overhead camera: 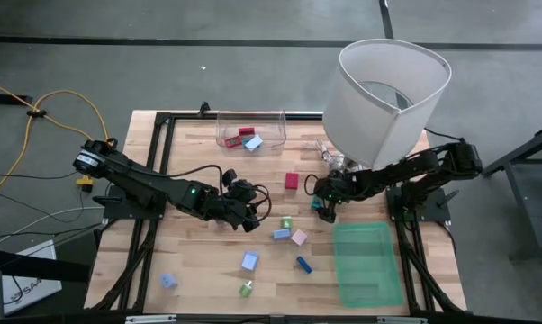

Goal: Pick & Place Office items
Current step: Put the light blue digital clock into the transparent bin

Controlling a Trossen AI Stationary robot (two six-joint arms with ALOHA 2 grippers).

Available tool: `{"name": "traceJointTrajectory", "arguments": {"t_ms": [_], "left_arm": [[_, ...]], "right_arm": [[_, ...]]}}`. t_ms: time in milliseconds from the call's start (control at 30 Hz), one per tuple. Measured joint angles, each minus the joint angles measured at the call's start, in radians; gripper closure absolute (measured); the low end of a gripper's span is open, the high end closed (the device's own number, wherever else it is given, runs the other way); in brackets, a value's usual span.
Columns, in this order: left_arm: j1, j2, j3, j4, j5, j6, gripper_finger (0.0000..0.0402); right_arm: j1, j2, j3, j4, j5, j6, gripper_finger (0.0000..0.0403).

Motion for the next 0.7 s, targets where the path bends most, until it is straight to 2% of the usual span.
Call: {"name": "traceJointTrajectory", "arguments": {"t_ms": [333,700], "left_arm": [[0.000,0.000,0.000,0.001,0.000,0.000,0.0209],[0.000,0.000,-0.001,0.009,0.000,0.000,0.0209]], "right_arm": [[0.000,0.027,0.002,0.005,0.001,-0.005,0.0025],[0.000,0.034,0.003,0.007,0.002,-0.005,0.0062]]}}
